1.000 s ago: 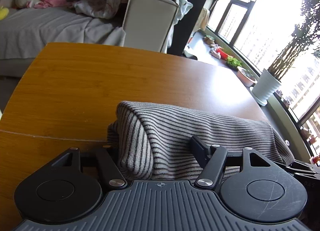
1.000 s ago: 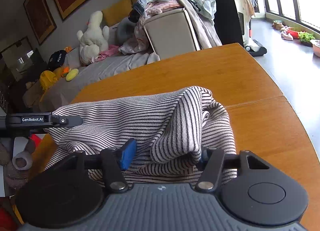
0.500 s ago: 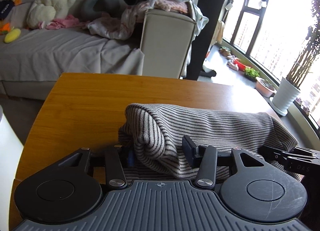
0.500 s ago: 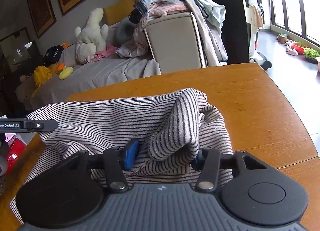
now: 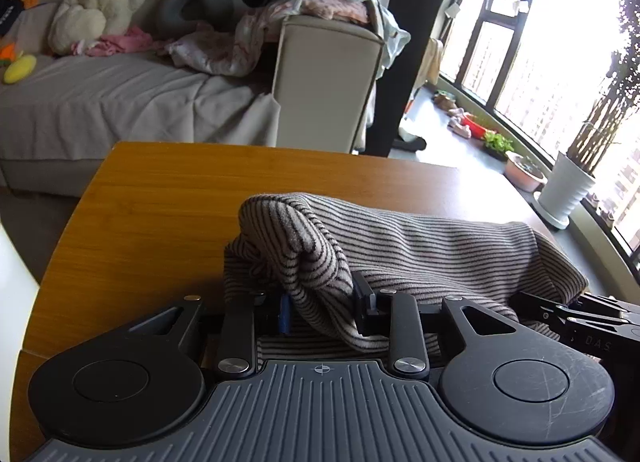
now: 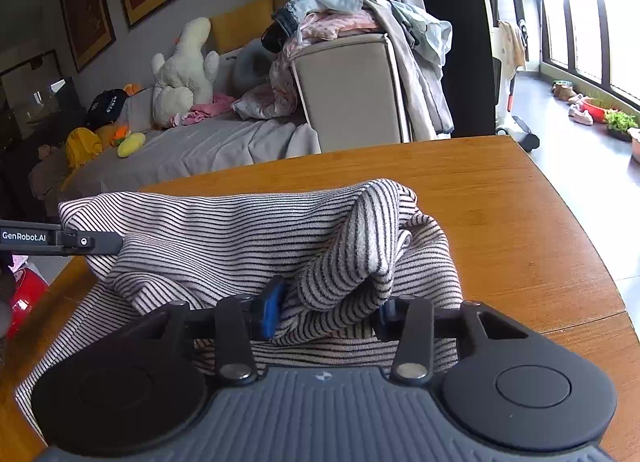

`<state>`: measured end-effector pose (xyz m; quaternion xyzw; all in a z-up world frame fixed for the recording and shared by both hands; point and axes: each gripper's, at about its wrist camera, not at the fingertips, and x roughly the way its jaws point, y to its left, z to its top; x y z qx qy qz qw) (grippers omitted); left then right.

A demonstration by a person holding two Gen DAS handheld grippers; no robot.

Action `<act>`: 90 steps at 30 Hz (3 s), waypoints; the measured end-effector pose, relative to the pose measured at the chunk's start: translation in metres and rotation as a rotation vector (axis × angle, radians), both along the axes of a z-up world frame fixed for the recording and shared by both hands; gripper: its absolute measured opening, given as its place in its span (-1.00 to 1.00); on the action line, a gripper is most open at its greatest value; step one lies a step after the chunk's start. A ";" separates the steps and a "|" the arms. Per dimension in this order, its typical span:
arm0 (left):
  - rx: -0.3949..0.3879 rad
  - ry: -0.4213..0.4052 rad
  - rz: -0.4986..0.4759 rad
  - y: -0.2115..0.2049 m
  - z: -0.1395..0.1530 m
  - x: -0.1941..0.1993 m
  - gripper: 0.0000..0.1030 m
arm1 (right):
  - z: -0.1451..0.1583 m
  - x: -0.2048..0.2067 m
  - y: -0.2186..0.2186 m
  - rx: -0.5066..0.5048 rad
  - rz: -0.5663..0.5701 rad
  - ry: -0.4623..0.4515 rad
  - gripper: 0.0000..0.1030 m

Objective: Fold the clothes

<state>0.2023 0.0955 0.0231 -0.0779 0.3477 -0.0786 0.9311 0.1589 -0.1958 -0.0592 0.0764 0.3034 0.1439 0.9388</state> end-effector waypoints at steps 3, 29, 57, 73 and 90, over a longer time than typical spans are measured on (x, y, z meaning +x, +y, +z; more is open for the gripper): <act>-0.004 -0.021 -0.006 -0.001 0.013 -0.006 -0.50 | 0.016 -0.005 -0.006 0.034 0.017 -0.027 -0.41; -0.066 -0.046 -0.028 0.005 0.013 -0.133 0.07 | 0.023 -0.109 -0.069 0.066 -0.041 -0.049 0.48; -0.243 0.028 -0.111 -0.017 -0.030 -0.044 0.41 | -0.001 -0.079 -0.023 -0.085 0.055 -0.020 0.16; -0.174 -0.039 -0.094 -0.025 -0.005 -0.045 0.63 | 0.056 -0.118 -0.033 -0.154 0.067 -0.178 0.53; -0.165 0.022 -0.211 -0.054 -0.022 -0.068 0.11 | -0.003 -0.039 -0.011 -0.263 0.092 -0.042 0.15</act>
